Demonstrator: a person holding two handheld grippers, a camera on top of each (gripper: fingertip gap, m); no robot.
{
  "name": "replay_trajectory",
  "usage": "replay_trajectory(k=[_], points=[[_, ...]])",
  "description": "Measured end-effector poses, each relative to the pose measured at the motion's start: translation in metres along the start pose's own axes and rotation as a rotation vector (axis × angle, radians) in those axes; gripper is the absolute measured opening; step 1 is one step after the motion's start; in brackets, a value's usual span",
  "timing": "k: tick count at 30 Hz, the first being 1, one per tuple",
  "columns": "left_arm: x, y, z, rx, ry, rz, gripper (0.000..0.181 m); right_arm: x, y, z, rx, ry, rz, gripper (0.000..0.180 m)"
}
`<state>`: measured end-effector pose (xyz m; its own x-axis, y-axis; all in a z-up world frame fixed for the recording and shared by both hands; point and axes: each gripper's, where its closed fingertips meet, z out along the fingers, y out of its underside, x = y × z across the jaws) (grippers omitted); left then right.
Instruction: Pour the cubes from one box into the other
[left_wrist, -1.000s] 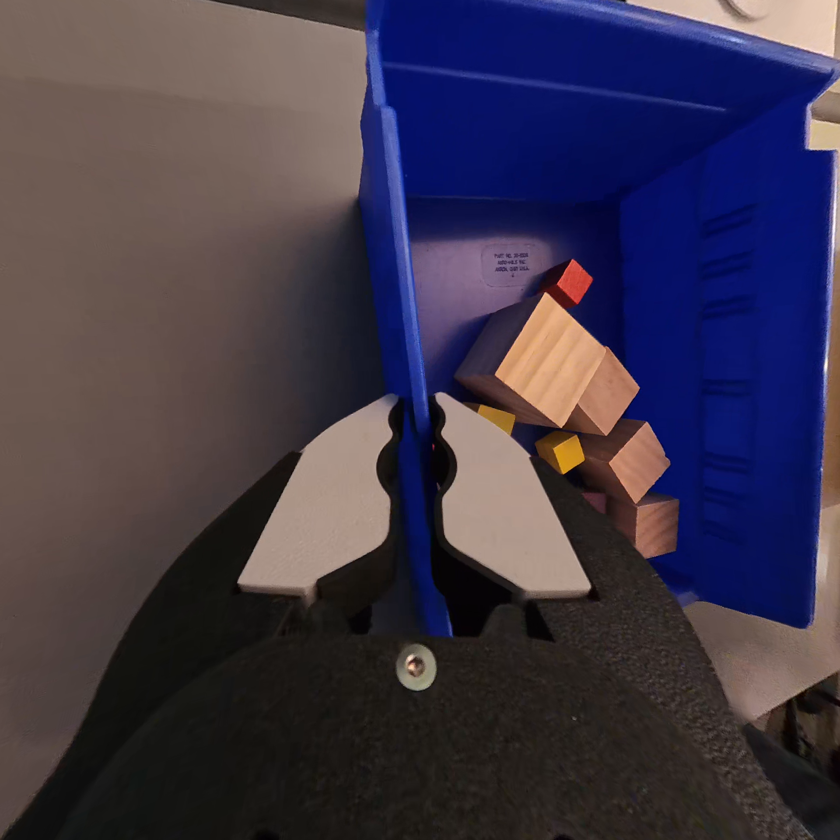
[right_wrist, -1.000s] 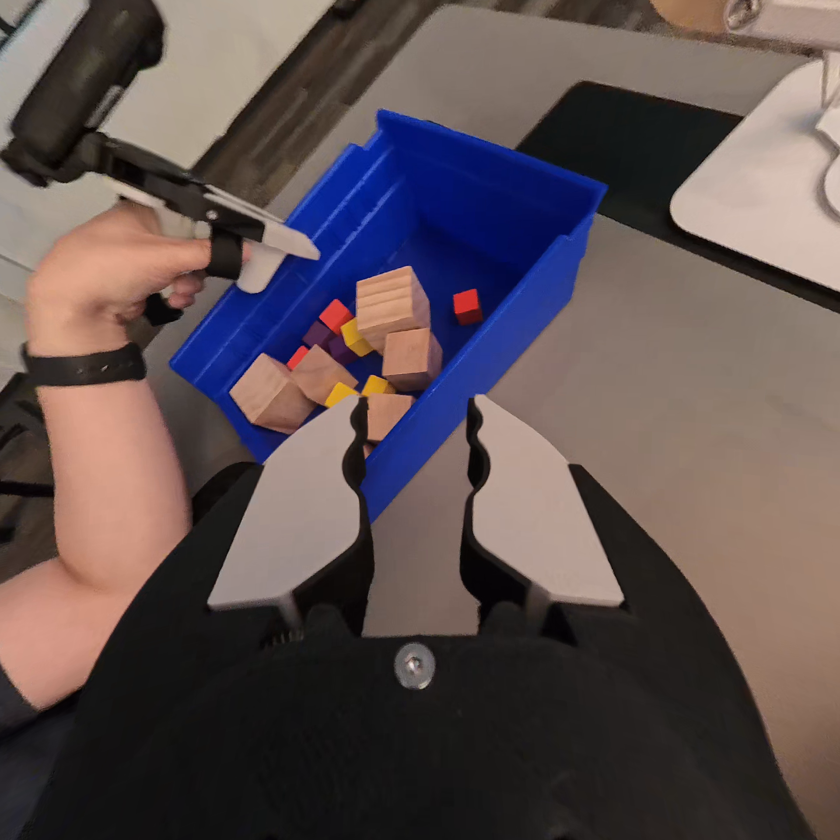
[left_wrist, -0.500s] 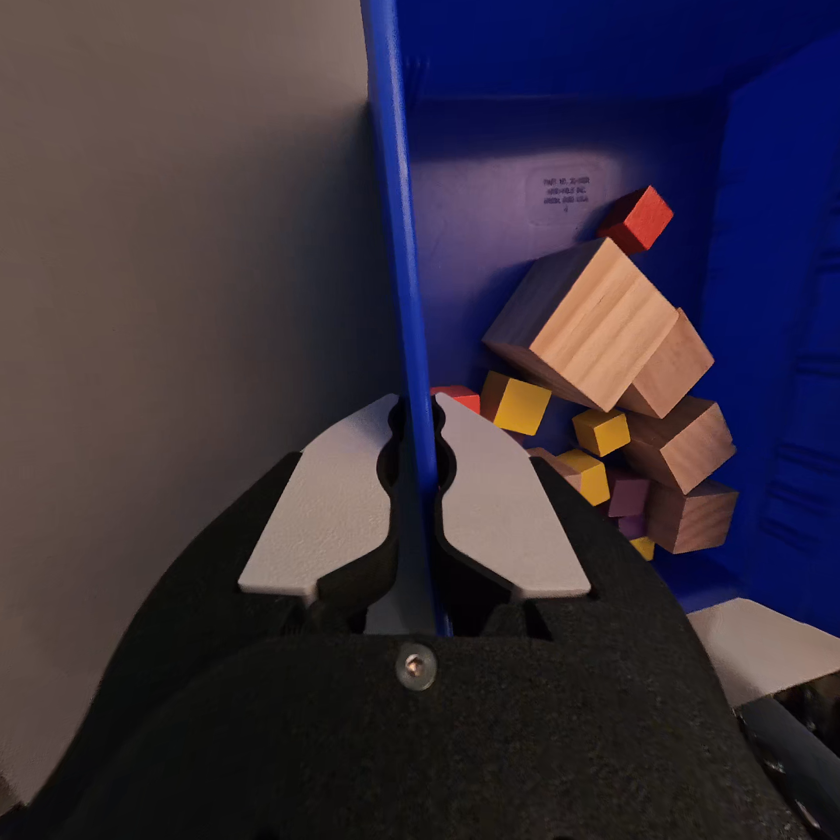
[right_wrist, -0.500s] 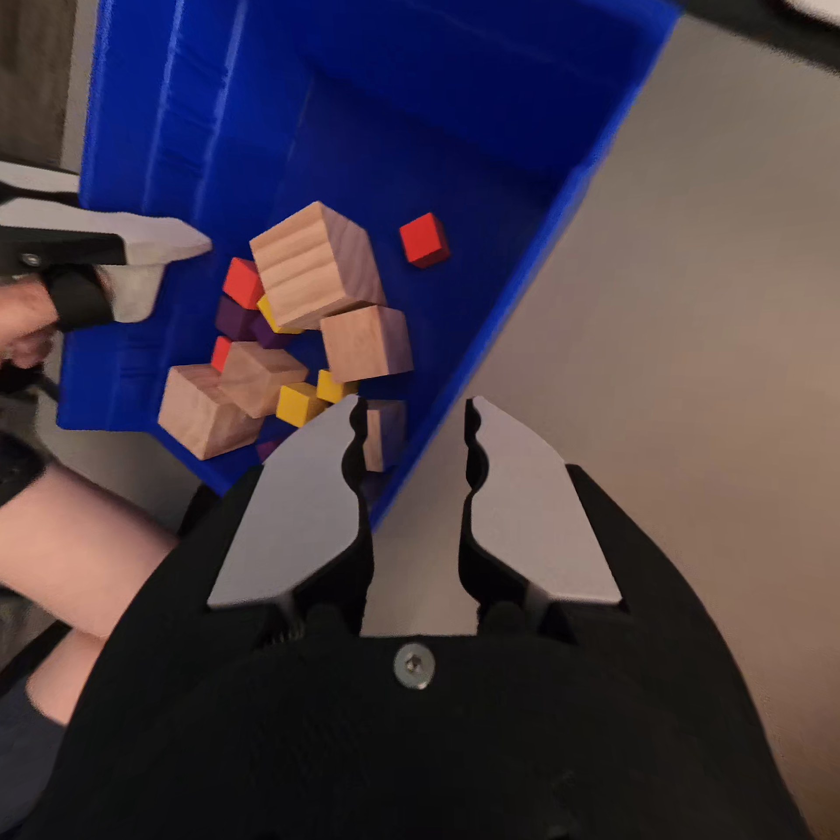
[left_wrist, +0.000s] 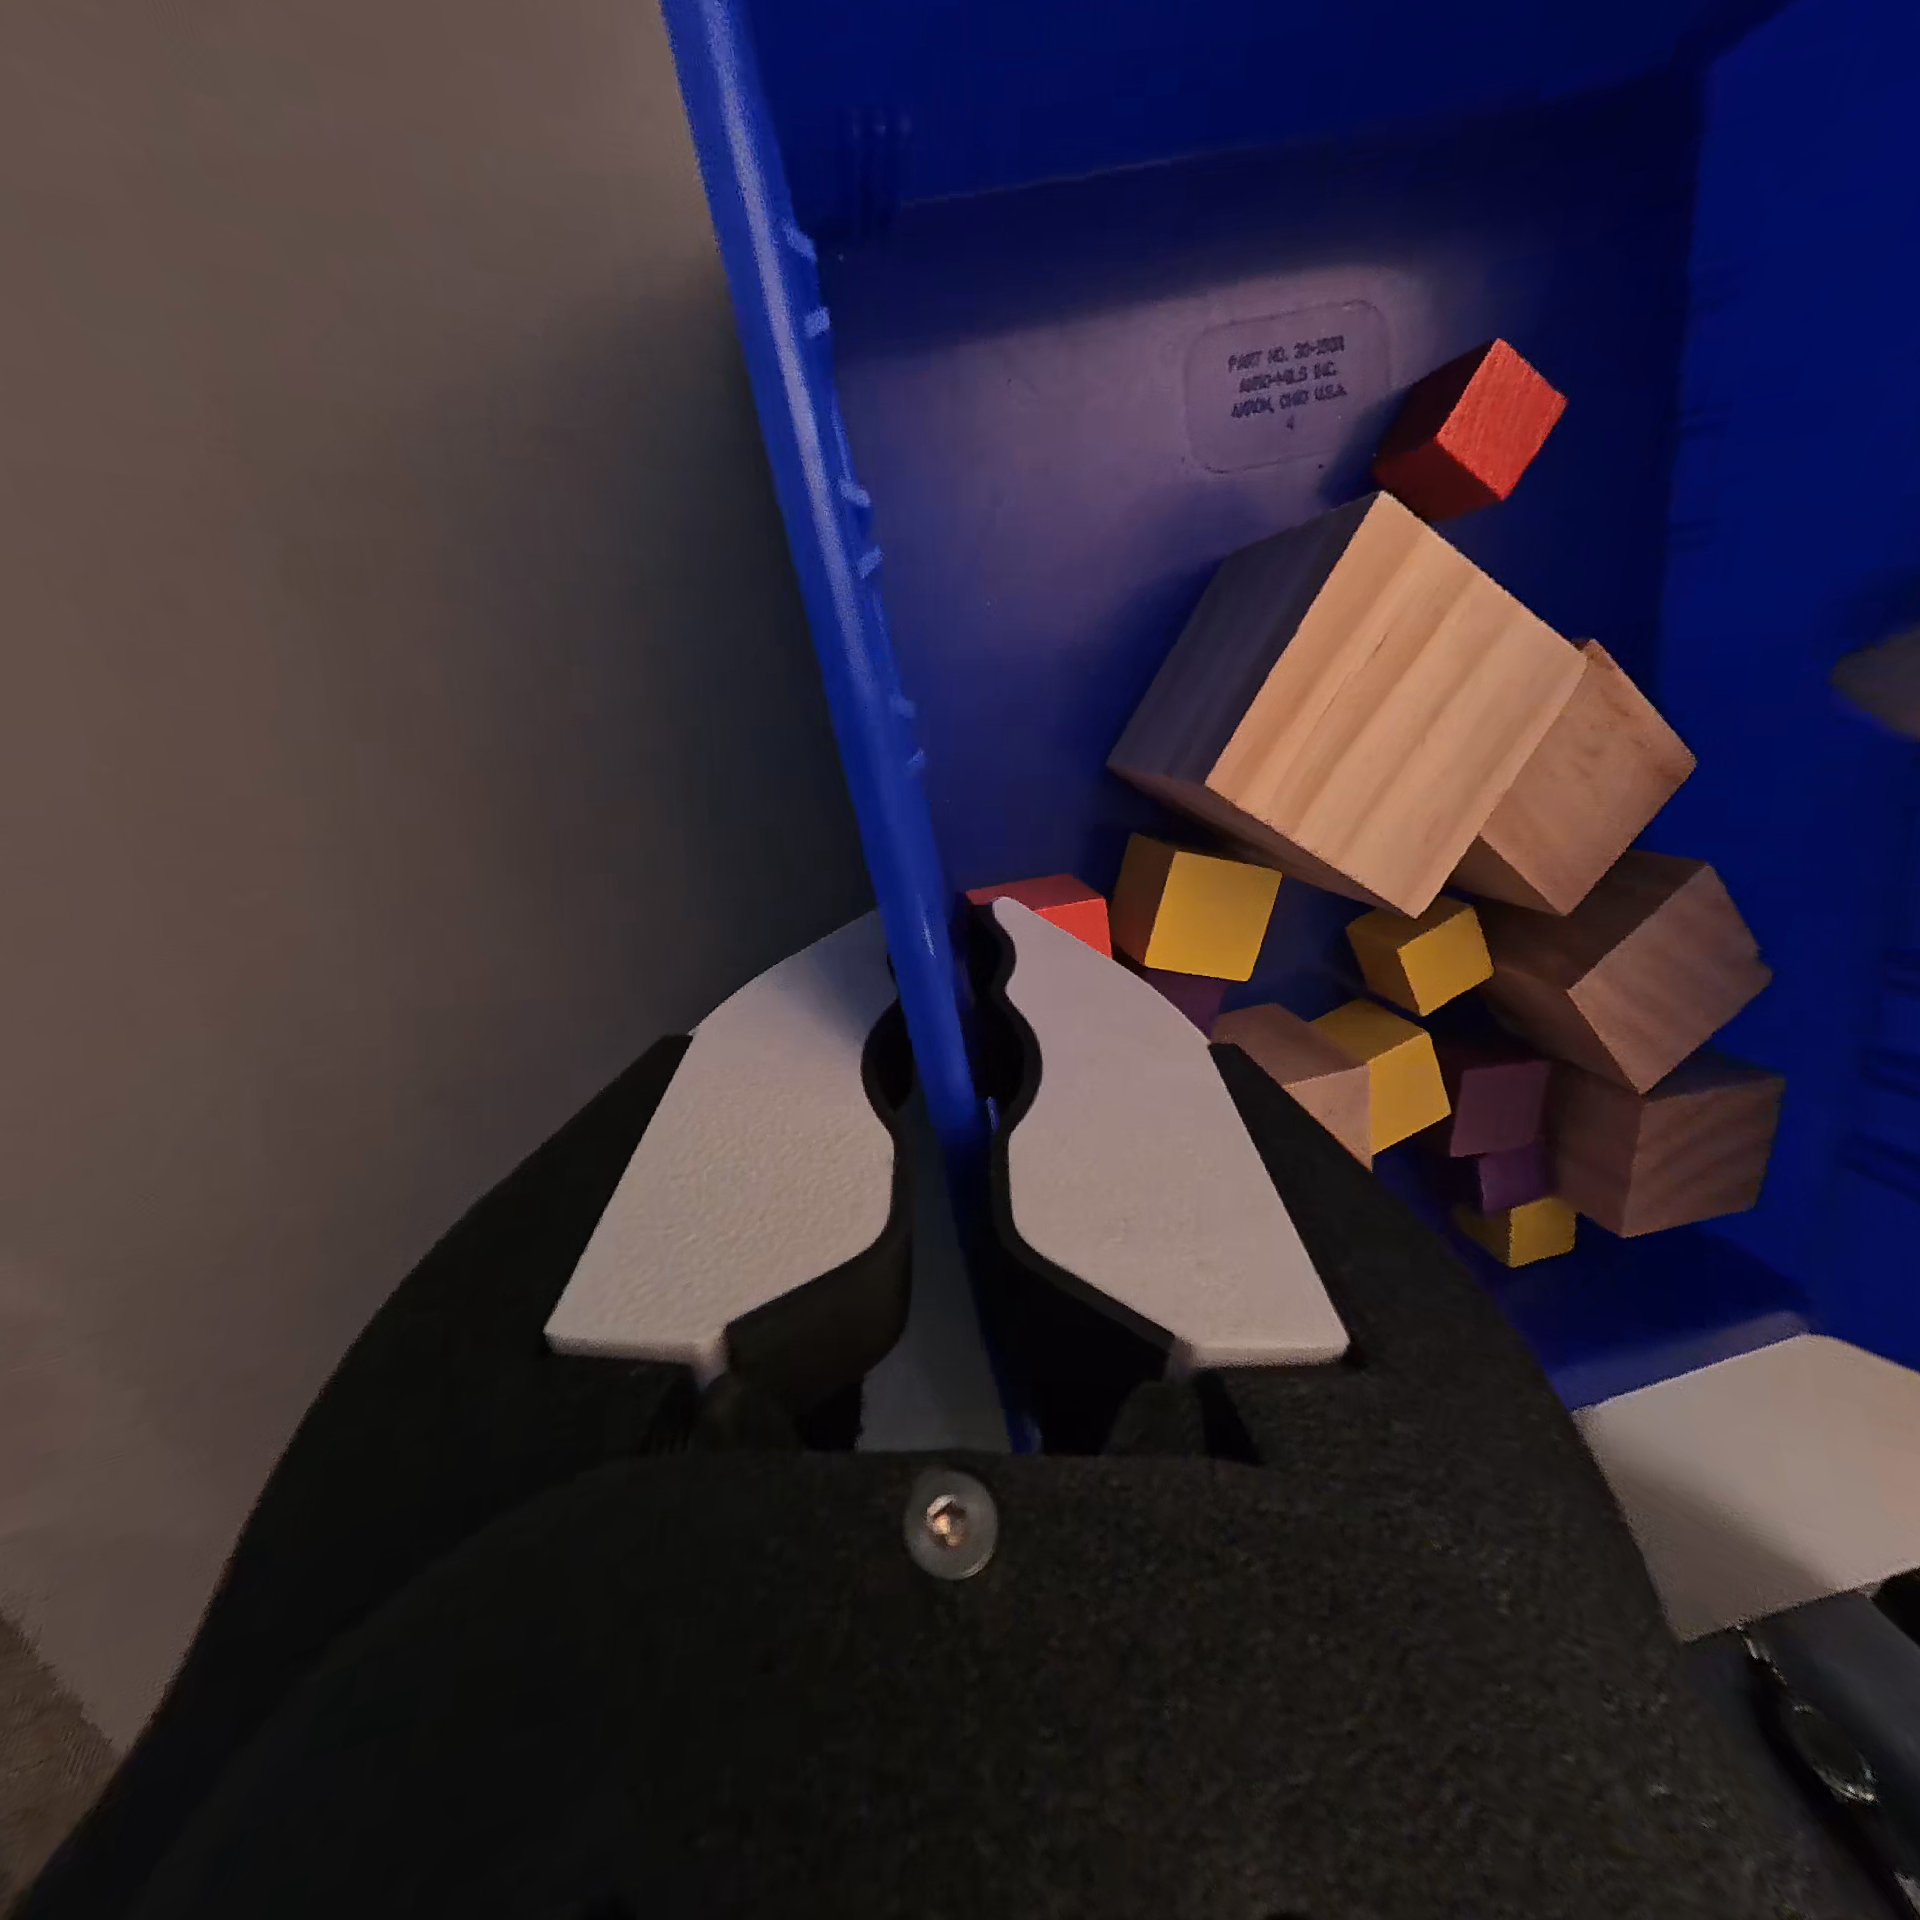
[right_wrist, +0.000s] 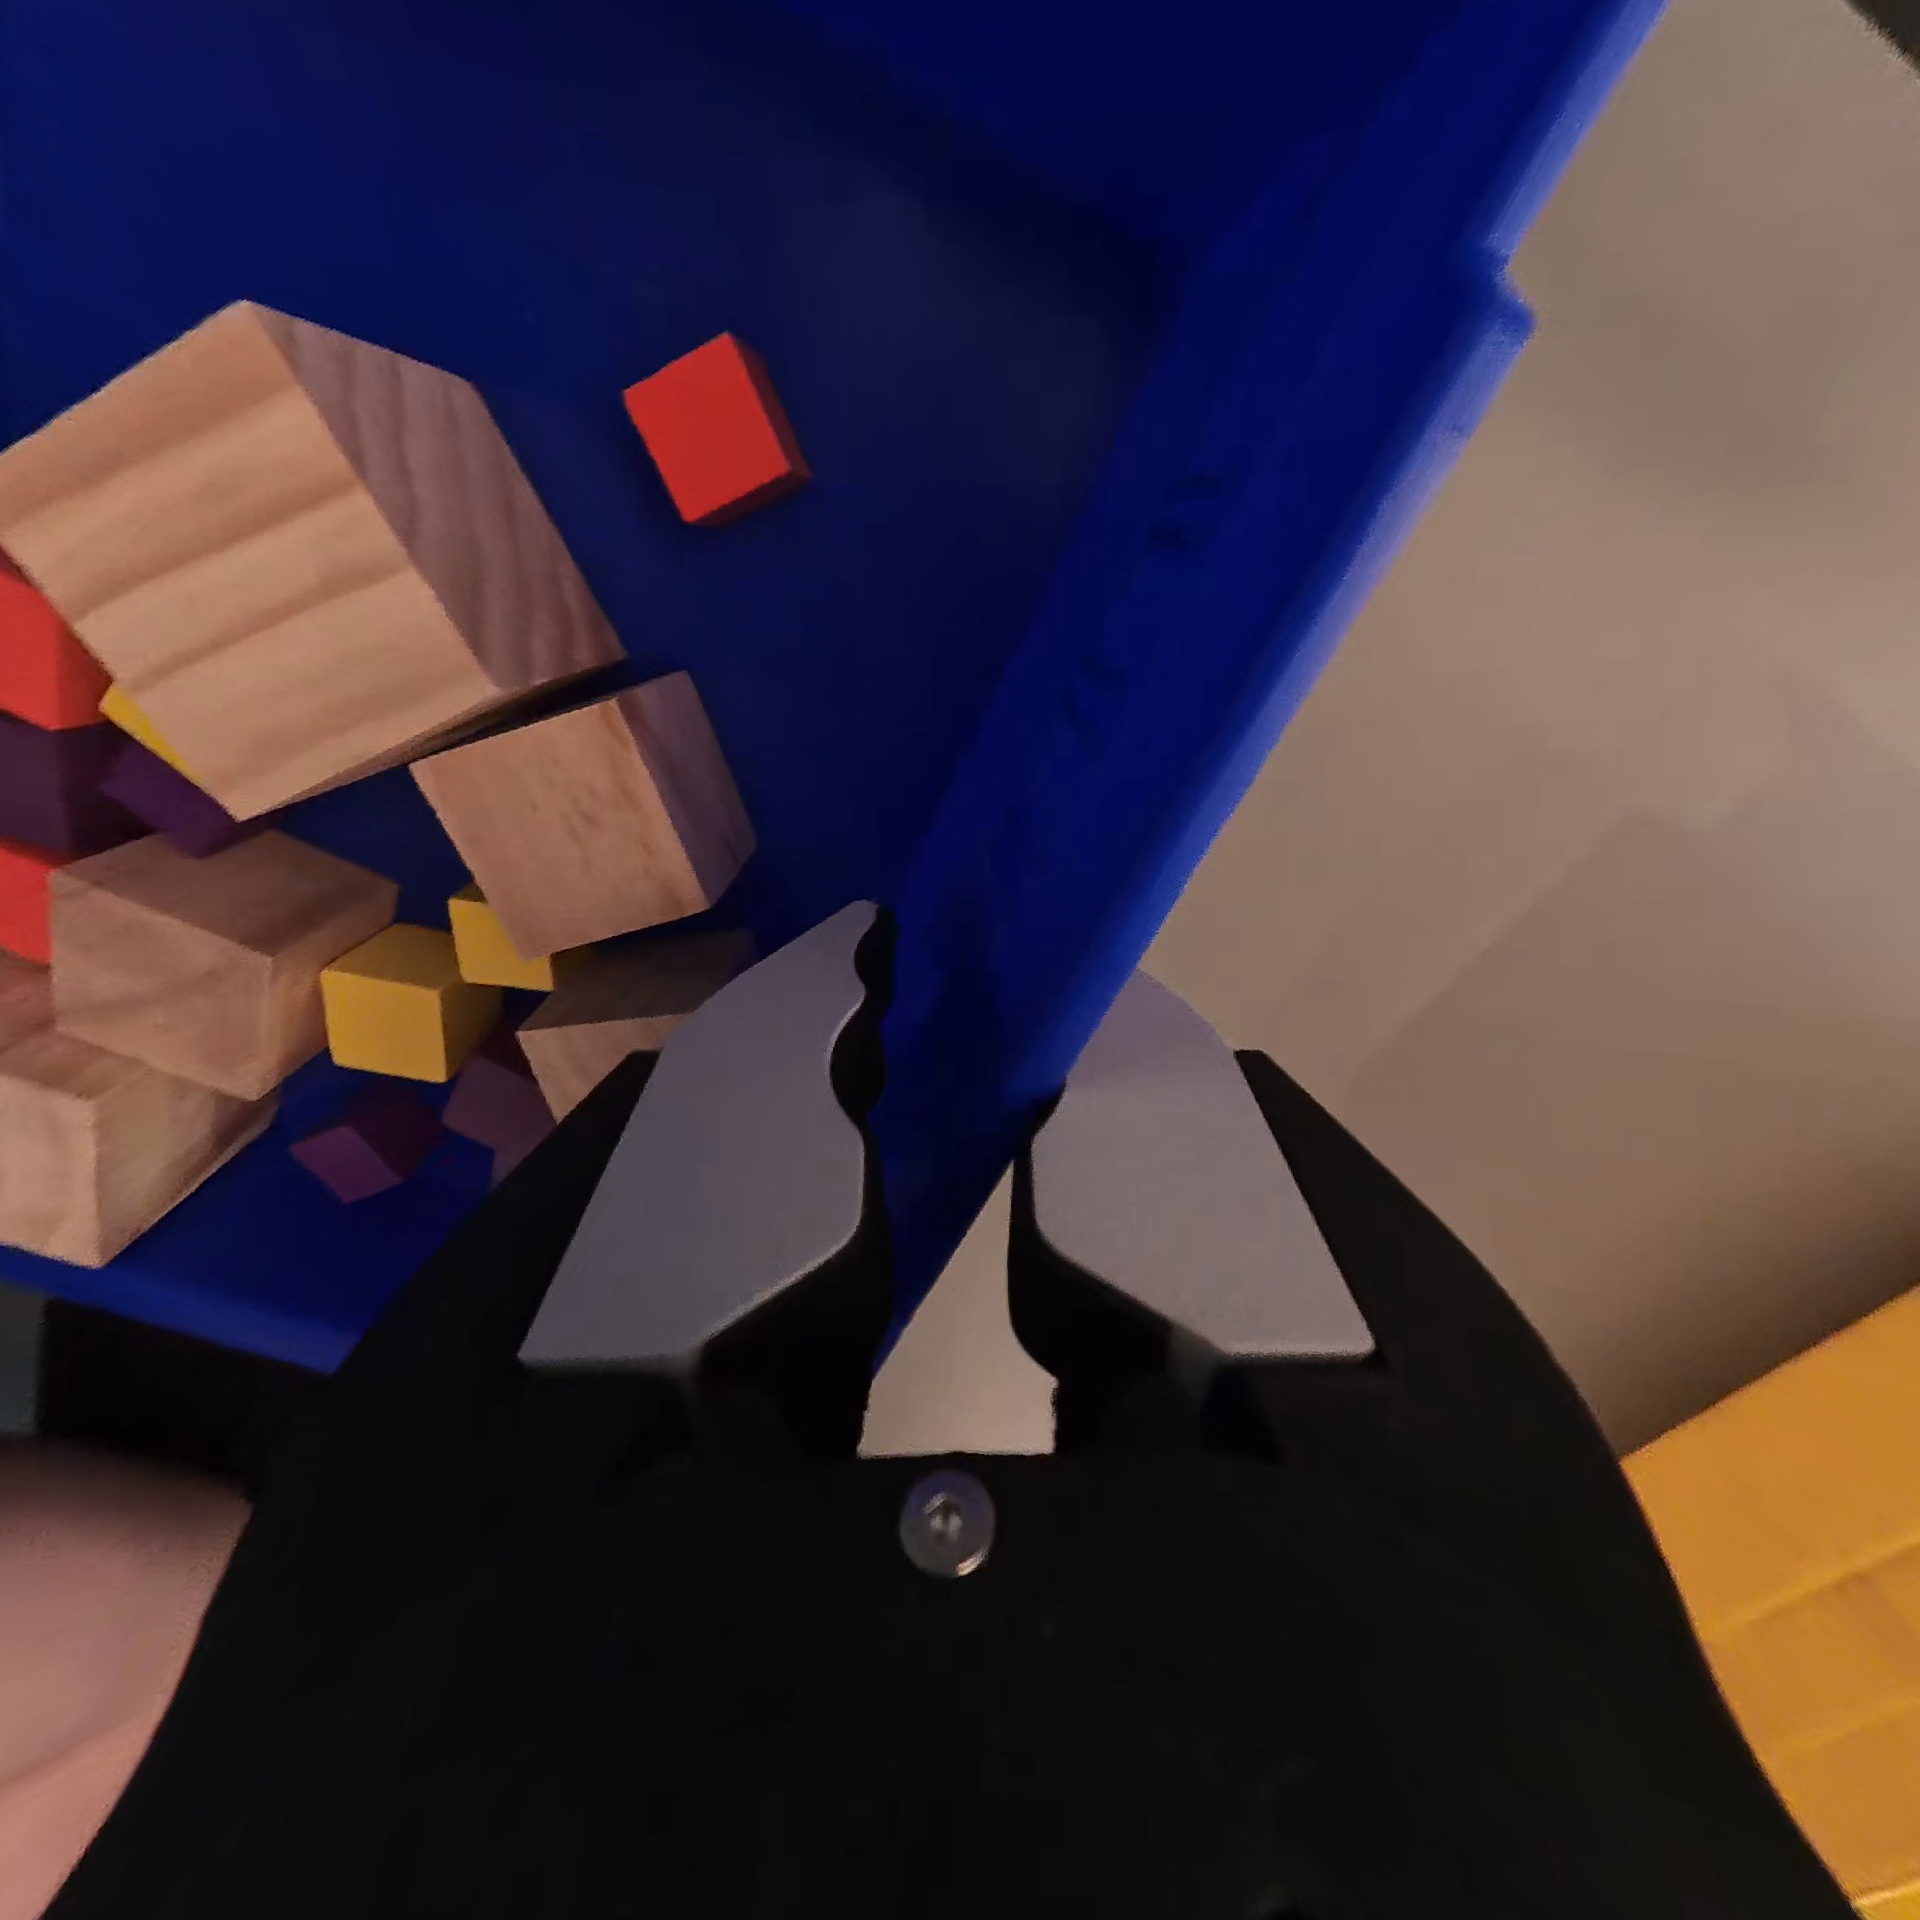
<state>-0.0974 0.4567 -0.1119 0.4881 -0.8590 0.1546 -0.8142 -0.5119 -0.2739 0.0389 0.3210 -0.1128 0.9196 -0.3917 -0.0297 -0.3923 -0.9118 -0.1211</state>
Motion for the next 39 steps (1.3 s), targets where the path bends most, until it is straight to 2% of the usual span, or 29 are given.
replay_trajectory(k=[9, 21, 28, 31, 39], points=[[0.012, -0.005, 0.003, 0.019, 0.069, -0.033, 0.014, 0.012, 0.002, 0.002, -0.014, -0.005, 0.072, 0.016], [0.016, -0.013, 0.008, 0.02, -0.02, 0.018, 0.008, 0.017, 0.006, 0.003, -0.004, -0.042, 0.158, 0.011], [0.036, -0.013, 0.012, 0.005, -0.021, 0.071, 0.009, 0.031, 0.017, 0.001, -0.004, -0.105, 0.239, 0.008], [0.05, -0.013, 0.014, 0.005, 0.031, 0.027, 0.013, 0.04, 0.021, 0.001, 0.026, -0.131, 0.287, 0.008], [0.054, -0.014, 0.016, -0.018, -0.048, 0.097, 0.008, 0.046, 0.031, 0.002, 0.016, -0.063, 0.233, 0.009]])
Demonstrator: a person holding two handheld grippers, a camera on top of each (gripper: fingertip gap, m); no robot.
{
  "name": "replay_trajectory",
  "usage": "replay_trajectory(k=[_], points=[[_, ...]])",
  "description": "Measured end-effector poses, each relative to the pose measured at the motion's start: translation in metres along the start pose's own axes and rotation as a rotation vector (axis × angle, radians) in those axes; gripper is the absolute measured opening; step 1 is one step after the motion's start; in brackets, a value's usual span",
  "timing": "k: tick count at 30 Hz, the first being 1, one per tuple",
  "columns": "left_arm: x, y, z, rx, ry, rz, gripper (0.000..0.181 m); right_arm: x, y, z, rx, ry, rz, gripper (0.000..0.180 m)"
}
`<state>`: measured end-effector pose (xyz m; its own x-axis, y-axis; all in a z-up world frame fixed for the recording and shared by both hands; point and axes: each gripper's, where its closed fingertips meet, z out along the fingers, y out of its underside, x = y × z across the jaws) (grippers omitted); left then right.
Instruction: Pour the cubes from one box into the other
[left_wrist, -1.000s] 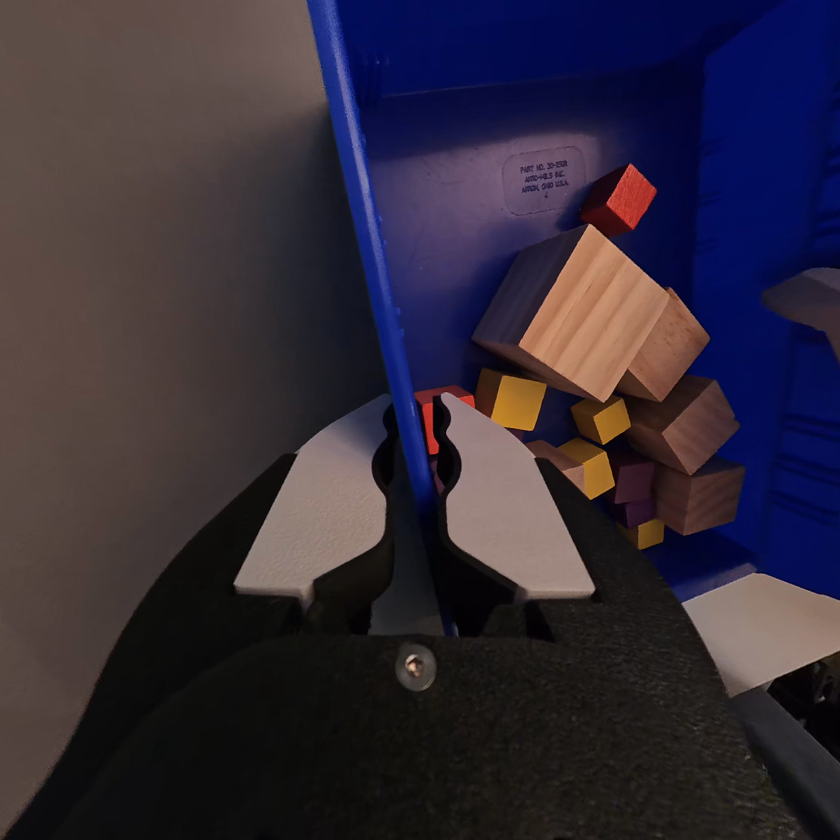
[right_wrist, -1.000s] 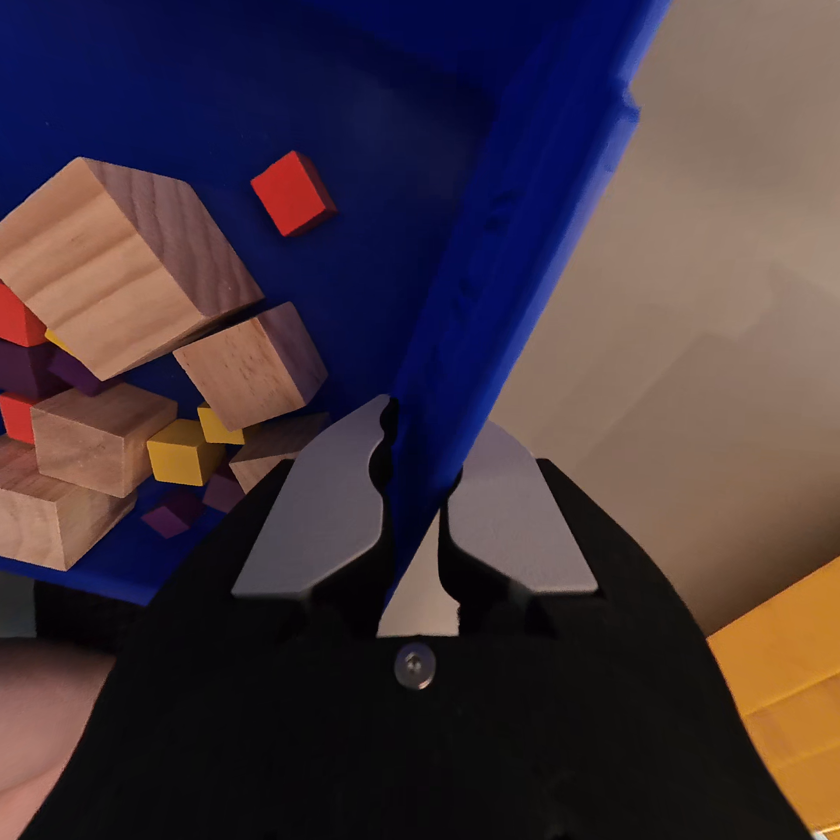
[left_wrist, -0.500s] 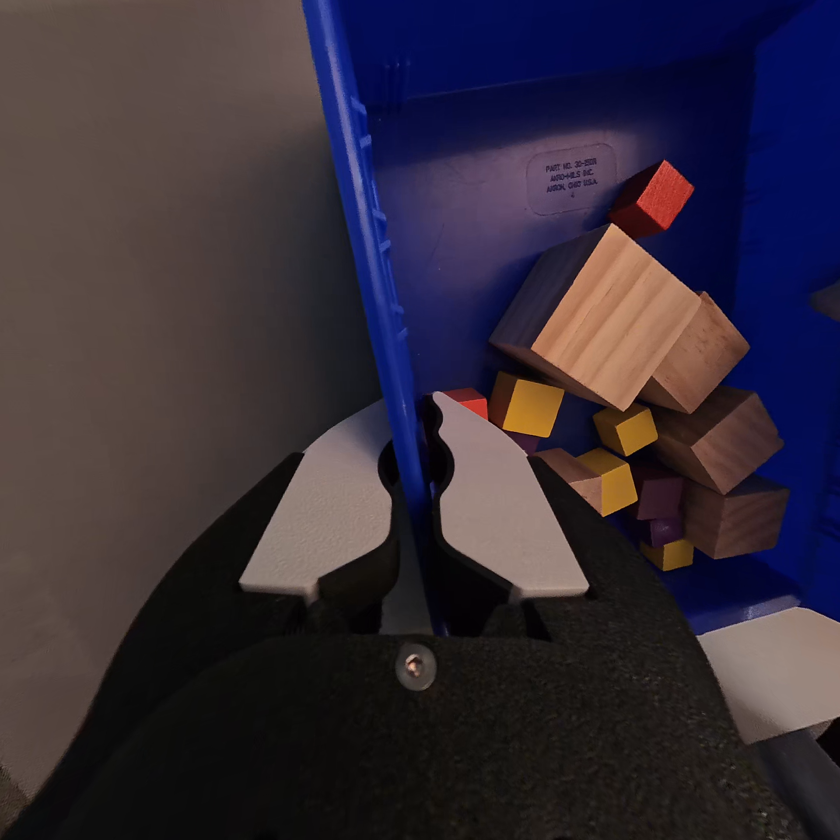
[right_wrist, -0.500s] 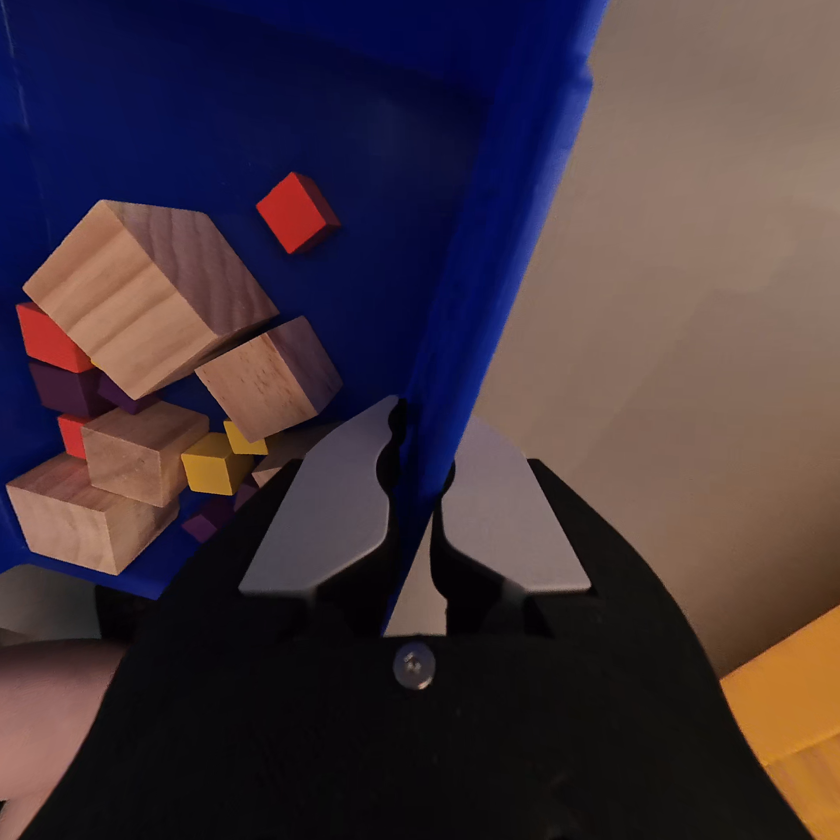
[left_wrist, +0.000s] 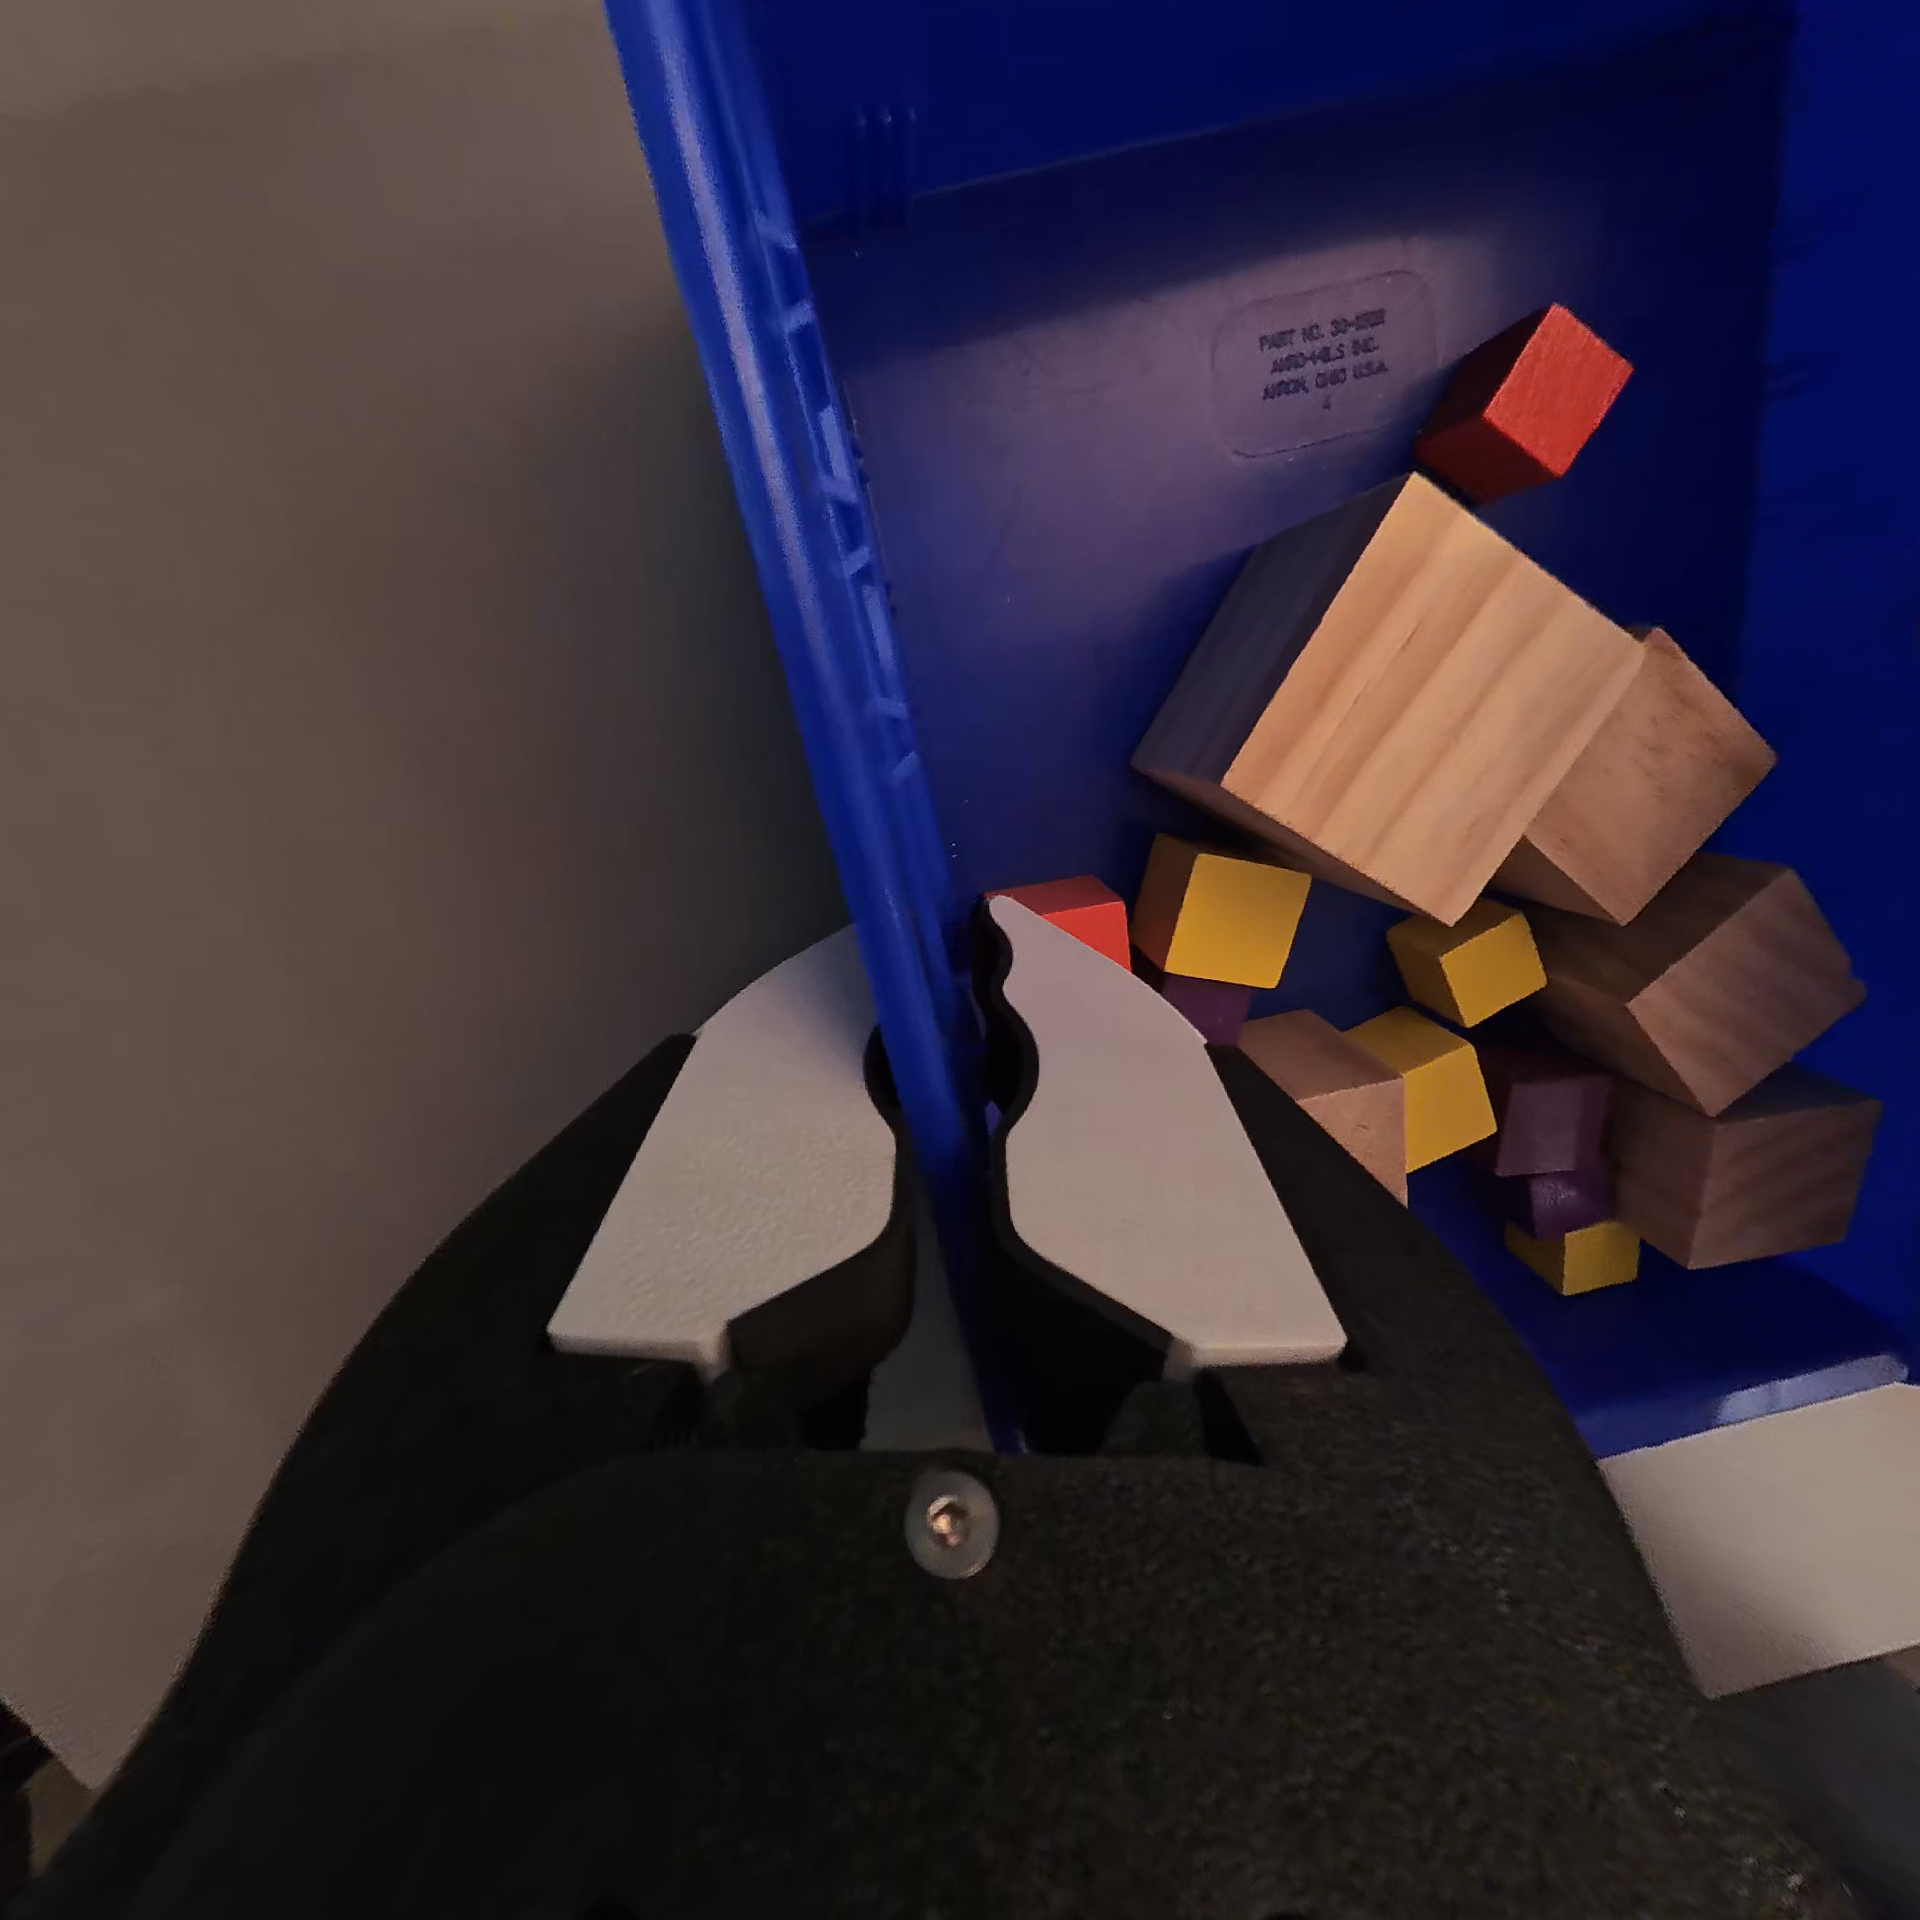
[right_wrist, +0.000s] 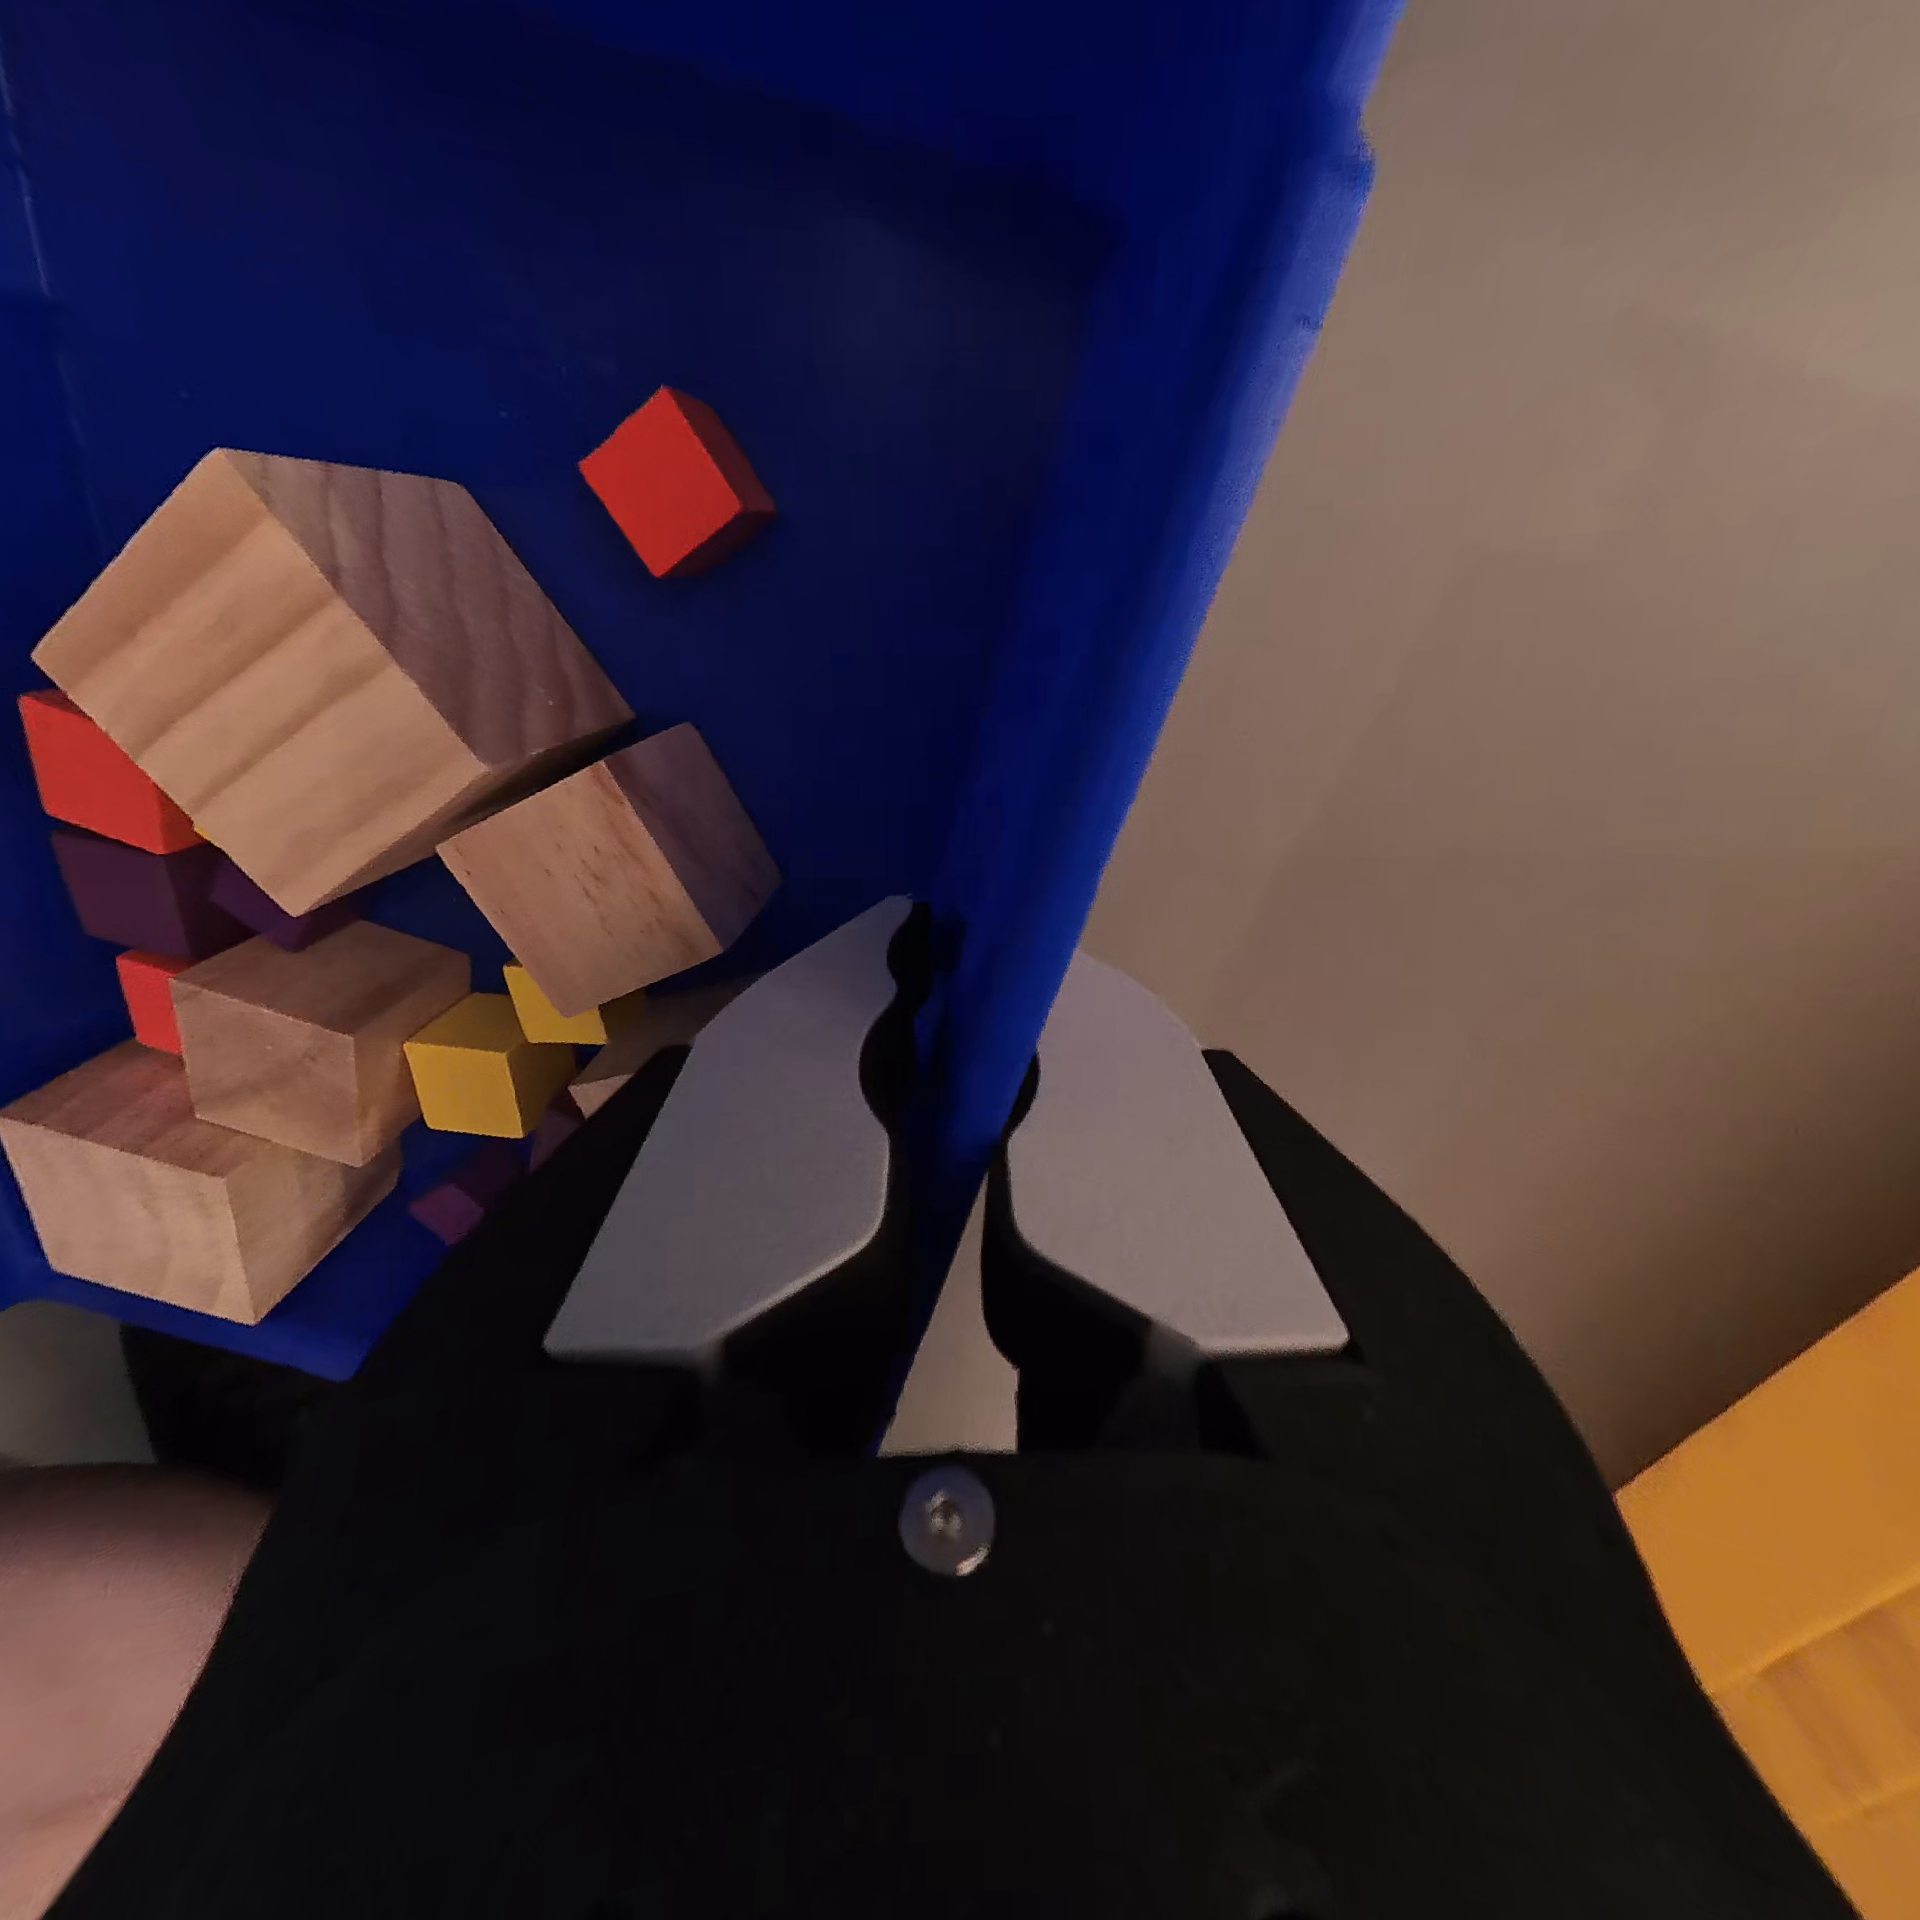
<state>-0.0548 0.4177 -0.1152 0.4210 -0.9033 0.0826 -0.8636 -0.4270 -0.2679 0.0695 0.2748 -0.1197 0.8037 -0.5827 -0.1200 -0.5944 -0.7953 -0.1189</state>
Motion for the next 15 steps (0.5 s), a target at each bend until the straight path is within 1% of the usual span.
replay_trajectory(k=[6, 9, 12, 15], points=[[0.021, -0.011, 0.005, -0.079, 0.01, 0.09, 0.008, 0.022, 0.007, -0.004, -0.007, -0.052, 0.078, 0.007], [0.039, -0.018, 0.005, -0.1, 0.024, 0.114, 0.008, 0.039, 0.013, -0.011, 0.005, -0.037, 0.091, 0.007], [0.062, -0.029, -0.006, -0.109, 0.088, 0.107, 0.007, 0.057, 0.015, -0.033, 0.044, -0.023, 0.107, 0.005], [0.088, -0.049, -0.018, -0.031, 0.116, 0.138, 0.007, 0.08, 0.015, -0.065, 0.08, 0.01, 0.122, 0.005]])
